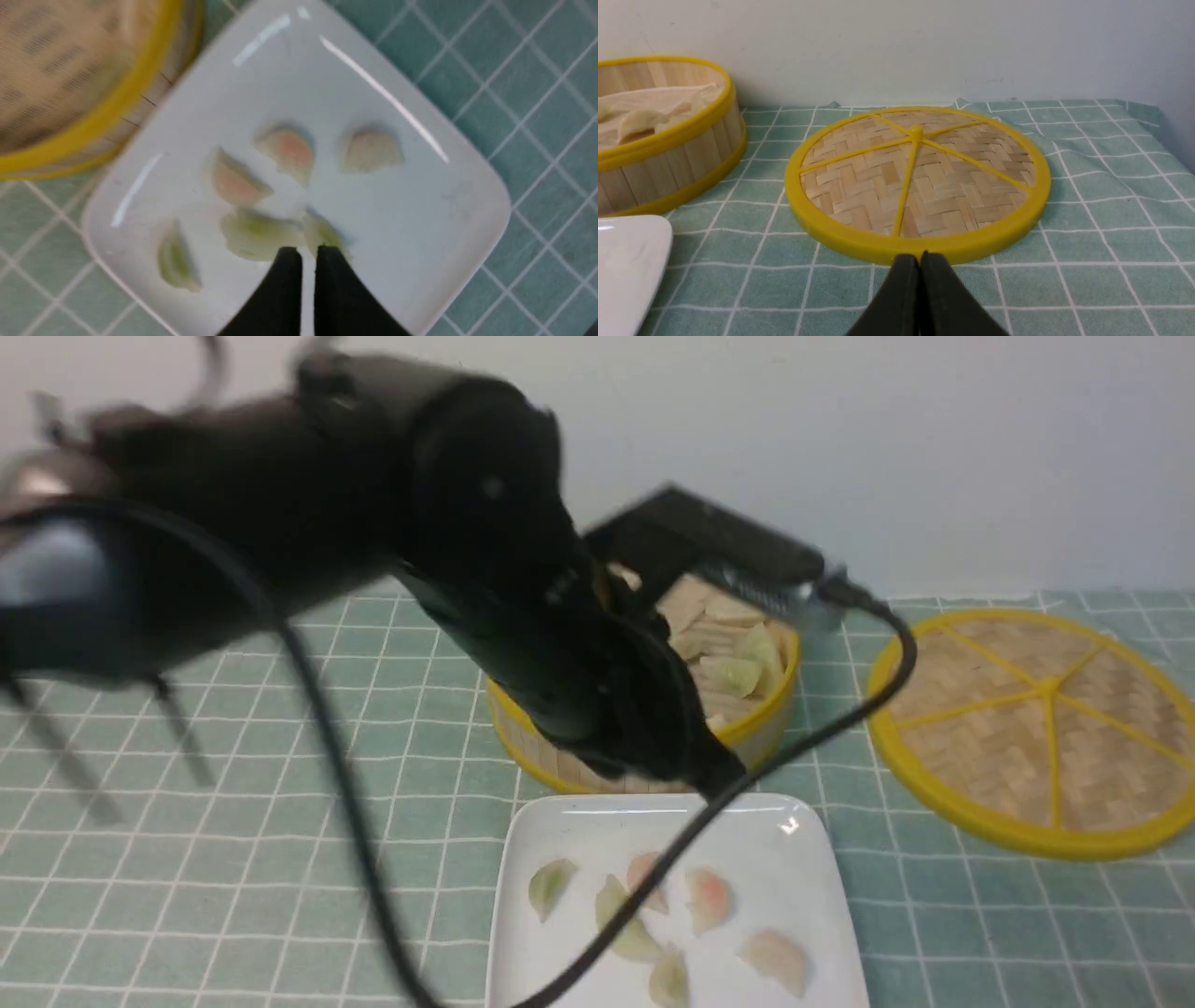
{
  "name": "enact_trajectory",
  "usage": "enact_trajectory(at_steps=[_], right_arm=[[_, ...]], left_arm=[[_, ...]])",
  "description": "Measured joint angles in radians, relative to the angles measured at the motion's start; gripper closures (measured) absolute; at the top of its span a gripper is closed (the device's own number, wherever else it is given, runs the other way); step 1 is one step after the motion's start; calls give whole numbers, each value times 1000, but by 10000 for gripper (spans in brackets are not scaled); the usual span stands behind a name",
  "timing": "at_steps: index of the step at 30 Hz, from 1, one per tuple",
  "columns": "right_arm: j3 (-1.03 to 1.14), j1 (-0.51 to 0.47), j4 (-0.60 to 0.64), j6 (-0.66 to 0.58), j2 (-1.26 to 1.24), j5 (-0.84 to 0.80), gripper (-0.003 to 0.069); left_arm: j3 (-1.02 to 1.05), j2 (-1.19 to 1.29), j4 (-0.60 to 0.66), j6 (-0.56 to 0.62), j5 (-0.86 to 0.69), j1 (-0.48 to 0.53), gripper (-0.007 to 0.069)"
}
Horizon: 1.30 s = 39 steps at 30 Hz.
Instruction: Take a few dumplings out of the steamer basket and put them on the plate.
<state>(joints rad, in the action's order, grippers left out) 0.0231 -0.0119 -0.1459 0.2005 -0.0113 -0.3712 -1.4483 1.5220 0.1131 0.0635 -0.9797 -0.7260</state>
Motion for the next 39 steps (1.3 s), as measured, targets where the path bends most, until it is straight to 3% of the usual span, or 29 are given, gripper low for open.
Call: enact_trajectory(at_steps=[7,12,16,23,35,37,39], right_arm=[[0,0,0,0,0,0,673],[0,0,0,0,0,0,673],[0,0,0,0,0,0,673],[0,0,0,0,0,0,673],[0,0,0,0,0,0,673],[0,0,0,0,0,0,673],[0,0,0,0,0,0,673]], left_arm=[[163,-352,-113,-100,195,0,631],[462,-654,-161,-187,499,0,631],[617,-796,-163,-207,620,0,631],[718,-969,-211,-178,563,0,631],[731,-1014,-277,-208,409,3,631],[764,-1039,-286,-217,411,24,631],[852,-1109,-271,-217,443,109,631]])
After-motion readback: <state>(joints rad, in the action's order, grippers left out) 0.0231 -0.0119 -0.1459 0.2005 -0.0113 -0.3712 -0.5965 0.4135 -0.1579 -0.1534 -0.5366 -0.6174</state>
